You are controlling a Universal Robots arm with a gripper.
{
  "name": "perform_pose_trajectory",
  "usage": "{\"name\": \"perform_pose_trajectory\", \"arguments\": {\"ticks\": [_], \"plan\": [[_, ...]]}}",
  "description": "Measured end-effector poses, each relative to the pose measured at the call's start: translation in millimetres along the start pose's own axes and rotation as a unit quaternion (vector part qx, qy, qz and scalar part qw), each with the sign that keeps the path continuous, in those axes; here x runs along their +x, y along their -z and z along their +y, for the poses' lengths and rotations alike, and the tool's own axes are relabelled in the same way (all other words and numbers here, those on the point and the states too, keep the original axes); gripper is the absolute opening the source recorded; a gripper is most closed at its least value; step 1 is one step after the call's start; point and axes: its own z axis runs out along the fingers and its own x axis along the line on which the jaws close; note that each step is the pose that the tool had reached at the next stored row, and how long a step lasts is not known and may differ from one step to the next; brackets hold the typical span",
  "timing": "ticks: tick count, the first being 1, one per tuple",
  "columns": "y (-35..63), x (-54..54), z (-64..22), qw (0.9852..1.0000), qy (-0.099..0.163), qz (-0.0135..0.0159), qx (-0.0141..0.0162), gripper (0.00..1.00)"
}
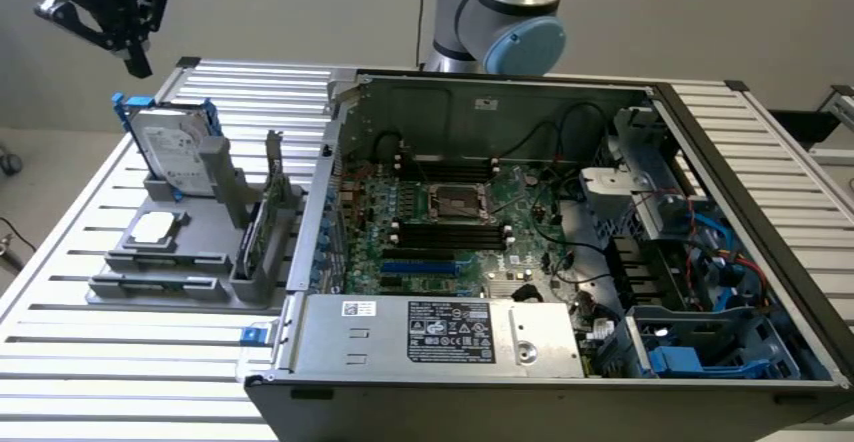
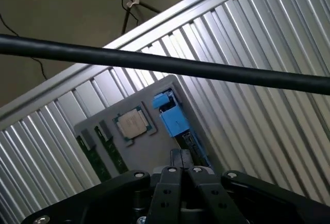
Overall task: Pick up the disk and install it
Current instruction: 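Pick up the disk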
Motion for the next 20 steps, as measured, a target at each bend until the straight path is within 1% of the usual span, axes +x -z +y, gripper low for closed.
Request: {"name": "perform_pose_trajectory", "arguments": {"ticks": [2,5,8,10,12,14,18,20], "plan": [[-0.3,0.0,0.0,0.9998,0.018,-0.0001,0.001,0.11],[-0.7,0.0,0.0,0.999,0.045,-0.0003,0.0024,0.11],[-1.2,-0.1,0.0,0.9974,0.073,-0.0005,0.0039,0.11],[-1.7,-0.1,0.0,0.9959,0.091,-0.0005,0.0048,0.11],[-2.6,-0.2,0.0,0.9941,0.109,-0.0009,0.0058,0.11],[-3.6,-0.2,0.0,0.9919,0.127,-0.0015,0.0066,0.11],[-6.0,-0.3,0.1,0.9868,0.161,-0.0054,0.007,0.11],[-7.6,-0.4,0.2,0.9838,0.179,-0.0077,0.0073,0.11]]}}
